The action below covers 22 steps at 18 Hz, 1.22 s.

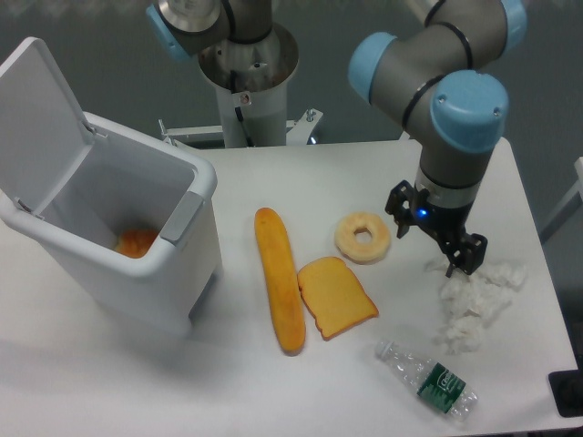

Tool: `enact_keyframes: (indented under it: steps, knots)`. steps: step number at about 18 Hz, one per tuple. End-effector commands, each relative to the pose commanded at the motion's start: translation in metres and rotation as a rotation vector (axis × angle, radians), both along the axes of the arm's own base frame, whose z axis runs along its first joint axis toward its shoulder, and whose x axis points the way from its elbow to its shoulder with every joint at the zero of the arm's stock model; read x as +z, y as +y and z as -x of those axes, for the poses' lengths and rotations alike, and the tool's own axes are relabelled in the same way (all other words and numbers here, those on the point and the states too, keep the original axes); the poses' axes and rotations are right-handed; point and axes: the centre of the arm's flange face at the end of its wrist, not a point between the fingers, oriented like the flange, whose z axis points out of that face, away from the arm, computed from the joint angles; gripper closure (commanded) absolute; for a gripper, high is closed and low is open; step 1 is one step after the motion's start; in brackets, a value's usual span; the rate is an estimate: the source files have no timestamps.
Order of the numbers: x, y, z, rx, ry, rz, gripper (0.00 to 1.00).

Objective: Close the trash can
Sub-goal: 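Move the gripper up and over toward the raised trash can lid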

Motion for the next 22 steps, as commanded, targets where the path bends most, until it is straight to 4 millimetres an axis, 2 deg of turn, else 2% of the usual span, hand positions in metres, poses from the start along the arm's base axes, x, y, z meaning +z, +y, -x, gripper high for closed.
enact_keyframes:
  steps: [3, 6, 8, 10, 13, 16, 19, 21, 22]
  knots:
    - [0.003, 0.003, -0.006, -0.002, 0.002, -0.002, 0.0]
    - [0.018, 0.002, -0.018, 0.045, 0.01, -0.027, 0.0]
    - [0.021, -0.004, -0.034, 0.077, 0.003, -0.035, 0.0]
    - [0.038, -0.002, -0.059, 0.056, 0.017, -0.048, 0.0]
    - [0.065, -0.013, -0.089, 0.06, 0.044, -0.067, 0.0]
    - [0.075, -0.001, -0.132, 0.065, 0.024, -0.113, 0.0]
    - [0.111, 0.001, -0.182, 0.088, 0.011, -0.156, 0.0]
    - [0.136, 0.0, -0.23, 0.09, 0.003, -0.183, 0.0]
    - [0.147, -0.002, -0.247, 0.078, 0.009, -0.204, 0.0]
